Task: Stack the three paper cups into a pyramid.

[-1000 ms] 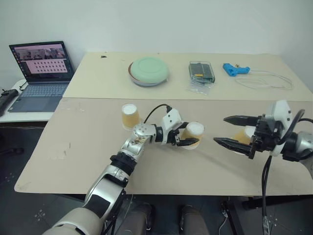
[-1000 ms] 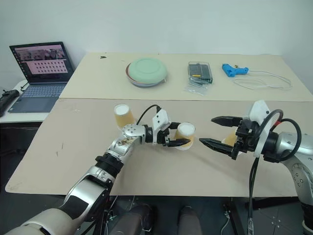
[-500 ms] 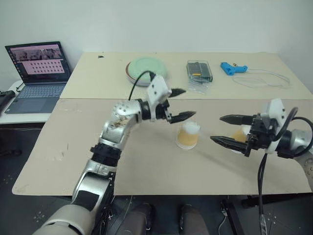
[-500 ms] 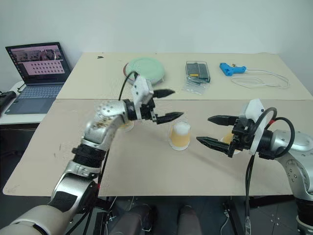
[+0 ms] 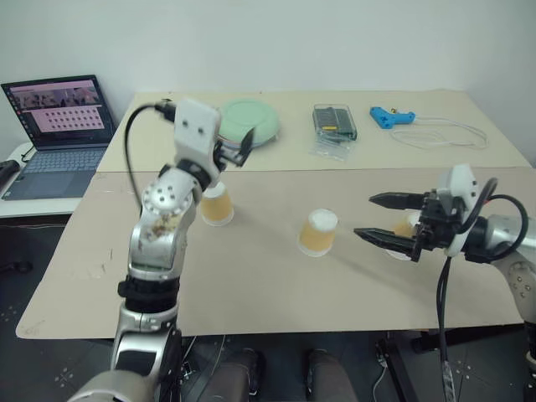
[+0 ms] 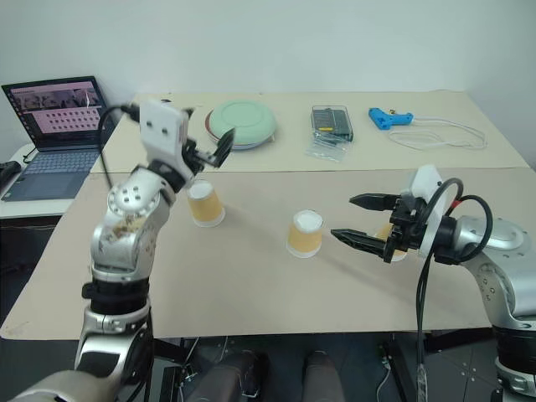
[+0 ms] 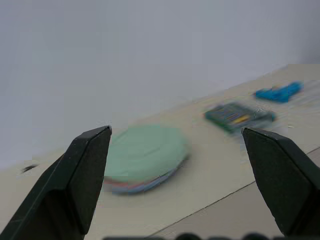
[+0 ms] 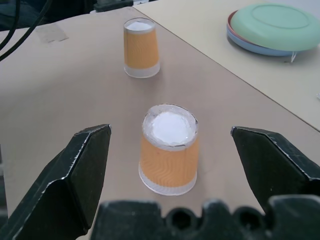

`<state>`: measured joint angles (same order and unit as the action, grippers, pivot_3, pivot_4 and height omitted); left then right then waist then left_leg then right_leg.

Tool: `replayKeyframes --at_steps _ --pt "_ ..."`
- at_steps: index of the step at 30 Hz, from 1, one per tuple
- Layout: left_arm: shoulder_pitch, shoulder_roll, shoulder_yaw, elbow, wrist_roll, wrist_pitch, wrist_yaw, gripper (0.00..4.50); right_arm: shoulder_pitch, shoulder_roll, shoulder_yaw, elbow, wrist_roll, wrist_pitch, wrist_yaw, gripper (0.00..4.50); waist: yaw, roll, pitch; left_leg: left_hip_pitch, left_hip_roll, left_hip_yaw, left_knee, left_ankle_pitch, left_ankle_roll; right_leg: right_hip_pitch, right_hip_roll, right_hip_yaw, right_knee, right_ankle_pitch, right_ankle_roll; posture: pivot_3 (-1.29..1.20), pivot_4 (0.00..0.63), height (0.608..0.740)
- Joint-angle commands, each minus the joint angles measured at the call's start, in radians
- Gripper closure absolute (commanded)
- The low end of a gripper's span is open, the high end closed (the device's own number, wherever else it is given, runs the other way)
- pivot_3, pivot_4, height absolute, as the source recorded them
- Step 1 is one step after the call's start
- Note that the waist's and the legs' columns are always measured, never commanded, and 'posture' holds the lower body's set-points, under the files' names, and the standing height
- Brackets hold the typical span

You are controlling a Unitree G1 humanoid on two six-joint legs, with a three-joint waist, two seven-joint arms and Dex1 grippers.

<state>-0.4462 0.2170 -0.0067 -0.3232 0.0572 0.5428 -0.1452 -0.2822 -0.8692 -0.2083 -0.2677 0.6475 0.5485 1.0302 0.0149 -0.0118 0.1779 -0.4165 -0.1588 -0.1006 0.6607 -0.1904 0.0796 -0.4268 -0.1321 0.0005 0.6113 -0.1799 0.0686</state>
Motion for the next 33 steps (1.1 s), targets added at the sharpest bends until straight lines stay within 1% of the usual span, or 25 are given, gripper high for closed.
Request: replayKeyframes --at_steps 1,4,5,7,9,17,22,28,33 --pt "0.122 -0.027 -0.063 -0.088 0.059 -0.029 0.058 0.06 -0.036 0.006 -0.001 0.007 -0.007 -0.032 0.013 0.00 0.005 0.000 0.000 0.000 0.000 0.000 0.000 0.000 0.000 0.000 0.000 0.000 0.000 0.000 0.000 0.00 0.150 0.730" --pt "0.191 -0.025 -0.071 -0.095 0.074 -0.051 0.066 0.06 -0.046 0.010 0.007 0.014 -0.012 -0.032 0.021 0.00 0.025 0.000 0.000 0.000 0.001 0.000 0.000 0.000 -0.001 -0.001 0.000 -0.001 0.000 0.000 0.000 0.00 0.150 0.730" --pt "0.200 -0.030 -0.065 -0.092 0.067 -0.046 0.065 0.06 -0.047 0.011 0.008 0.015 -0.013 -0.033 0.022 0.00 0.028 0.000 0.000 0.000 0.001 0.000 0.000 0.001 -0.002 -0.001 0.000 -0.001 0.000 0.000 0.001 0.00 0.150 0.730" --pt "0.208 -0.044 -0.037 -0.076 0.041 -0.045 0.067 0.06 -0.048 0.015 0.010 0.016 -0.014 -0.033 0.022 0.00 0.028 0.000 0.000 0.000 0.001 0.000 0.000 0.001 -0.002 0.000 0.000 -0.001 0.000 -0.003 0.006 0.00 0.150 0.730" --pt "0.205 -0.048 -0.011 -0.057 0.028 -0.043 0.065 0.06 -0.048 0.018 0.011 0.013 -0.014 -0.031 0.020 0.00 0.026 0.000 0.000 0.000 0.001 0.000 0.000 0.001 -0.002 0.000 0.000 -0.001 0.000 -0.004 0.007 0.00 0.150 0.730" --pt "0.135 -0.058 0.082 0.119 -0.077 -0.065 0.022 0.06 -0.035 0.022 -0.001 -0.005 -0.006 -0.028 0.012 0.00 0.026 0.000 0.000 0.000 0.001 0.000 0.000 0.001 -0.002 -0.001 0.001 -0.001 0.000 -0.003 0.006 0.00 0.150 0.730" --pt "0.122 -0.018 0.047 0.177 -0.069 -0.122 -0.032 0.06 -0.032 0.021 -0.009 -0.008 -0.006 -0.031 0.006 0.00 0.026 0.000 0.000 0.000 0.001 0.000 0.000 0.001 -0.002 -0.001 0.000 -0.001 0.000 -0.003 0.005 0.00 0.150 0.730" --pt "0.096 -0.011 0.036 0.227 -0.071 -0.165 -0.057 0.06 -0.022 0.023 -0.012 -0.012 -0.006 -0.034 0.001 0.00 0.025 0.000 0.000 0.000 0.001 0.000 0.000 0.001 -0.002 -0.001 0.000 -0.001 0.000 -0.002 0.004 0.00 0.150 0.730" --pt "0.001 -0.006 0.047 0.337 -0.068 -0.221 -0.059 0.06 -0.015 0.026 -0.014 -0.016 -0.005 -0.035 -0.007 0.00 0.027 0.000 0.000 0.000 0.001 0.000 0.000 0.001 -0.002 -0.001 0.000 -0.001 0.000 -0.003 0.005 0.00 0.150 0.730"
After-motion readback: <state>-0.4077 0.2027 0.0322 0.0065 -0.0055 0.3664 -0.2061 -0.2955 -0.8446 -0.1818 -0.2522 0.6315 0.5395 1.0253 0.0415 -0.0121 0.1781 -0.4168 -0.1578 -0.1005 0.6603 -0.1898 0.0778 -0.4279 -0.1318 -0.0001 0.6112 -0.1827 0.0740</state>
